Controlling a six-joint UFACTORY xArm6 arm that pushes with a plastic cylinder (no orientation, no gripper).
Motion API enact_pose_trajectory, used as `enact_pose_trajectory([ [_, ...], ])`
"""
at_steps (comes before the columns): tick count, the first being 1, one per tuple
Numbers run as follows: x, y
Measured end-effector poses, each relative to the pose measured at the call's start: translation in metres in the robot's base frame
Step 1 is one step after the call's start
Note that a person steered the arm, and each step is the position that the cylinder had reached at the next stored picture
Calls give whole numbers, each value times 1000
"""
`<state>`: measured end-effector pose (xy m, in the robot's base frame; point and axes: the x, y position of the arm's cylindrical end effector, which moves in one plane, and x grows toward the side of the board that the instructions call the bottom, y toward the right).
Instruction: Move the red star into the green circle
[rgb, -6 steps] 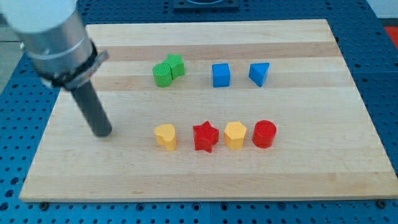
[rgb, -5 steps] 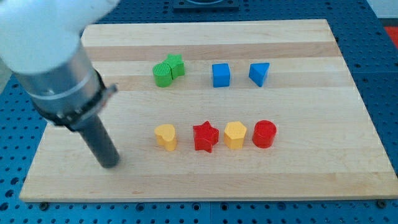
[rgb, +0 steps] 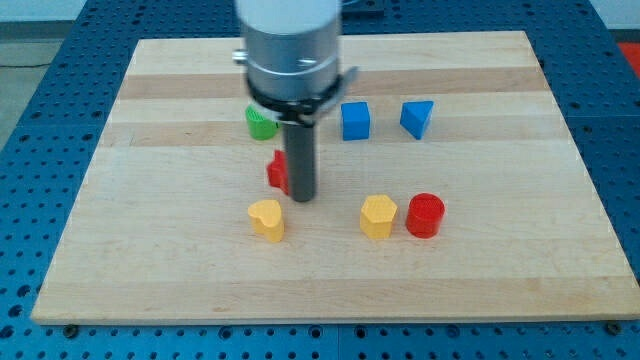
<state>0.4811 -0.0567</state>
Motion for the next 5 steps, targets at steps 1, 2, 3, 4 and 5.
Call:
enact_pose_trajectory([
  [1, -5, -44],
  [2, -18, -47],
  [3, -33, -21],
  [4, -20, -8],
  [5, -20, 23],
])
